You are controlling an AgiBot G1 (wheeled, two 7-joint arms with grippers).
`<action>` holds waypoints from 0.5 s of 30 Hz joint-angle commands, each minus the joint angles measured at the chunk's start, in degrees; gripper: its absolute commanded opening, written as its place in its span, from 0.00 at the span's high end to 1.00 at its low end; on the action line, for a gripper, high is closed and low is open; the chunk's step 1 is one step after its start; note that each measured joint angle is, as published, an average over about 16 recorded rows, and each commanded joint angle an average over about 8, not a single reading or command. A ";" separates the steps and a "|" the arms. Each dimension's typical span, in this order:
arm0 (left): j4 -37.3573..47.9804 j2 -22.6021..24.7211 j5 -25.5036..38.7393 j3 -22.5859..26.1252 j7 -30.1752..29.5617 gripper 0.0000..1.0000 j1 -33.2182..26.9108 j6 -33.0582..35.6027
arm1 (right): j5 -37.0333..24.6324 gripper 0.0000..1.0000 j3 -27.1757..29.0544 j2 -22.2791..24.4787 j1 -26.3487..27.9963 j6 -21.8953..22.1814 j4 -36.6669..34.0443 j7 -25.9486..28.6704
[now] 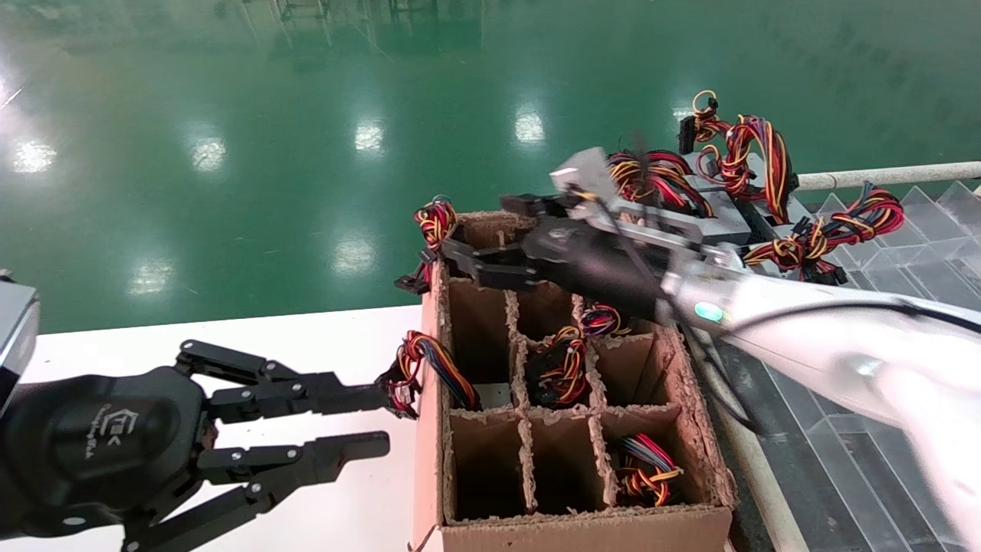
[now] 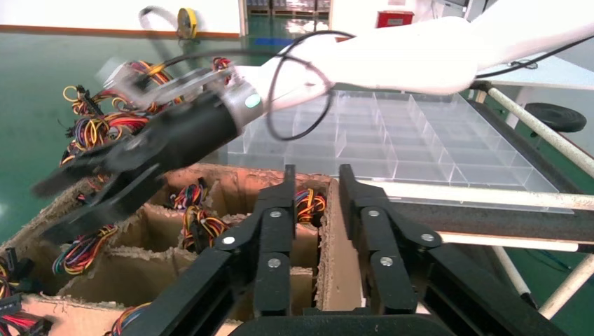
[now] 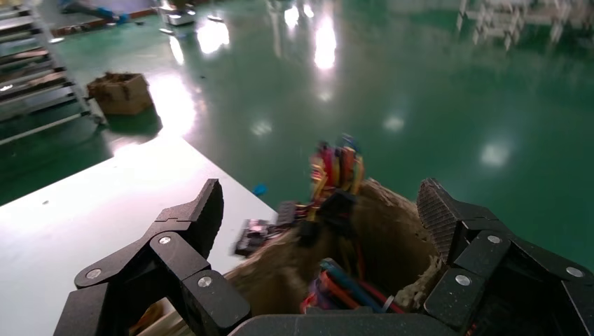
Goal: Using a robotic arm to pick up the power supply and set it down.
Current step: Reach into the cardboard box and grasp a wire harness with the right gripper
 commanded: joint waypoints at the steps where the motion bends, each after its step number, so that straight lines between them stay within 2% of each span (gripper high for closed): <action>1: 0.00 0.00 0.00 0.00 0.00 1.00 0.00 0.00 | -0.94 0.97 -0.65 -3.57 3.25 0.84 -7.60 -1.74; 2: 0.00 0.00 0.00 0.00 0.00 1.00 0.00 0.00 | -1.09 1.00 -0.65 -4.73 4.23 1.71 -10.02 -2.39; 7: 0.00 0.00 -0.01 0.01 0.00 1.00 0.00 0.00 | -1.36 1.00 -0.56 -9.21 7.81 5.12 -18.49 -5.37; 15: 0.00 -0.01 -0.01 0.02 0.01 1.00 0.00 -0.01 | 0.12 1.00 -1.68 -11.58 9.60 4.70 -22.56 -7.80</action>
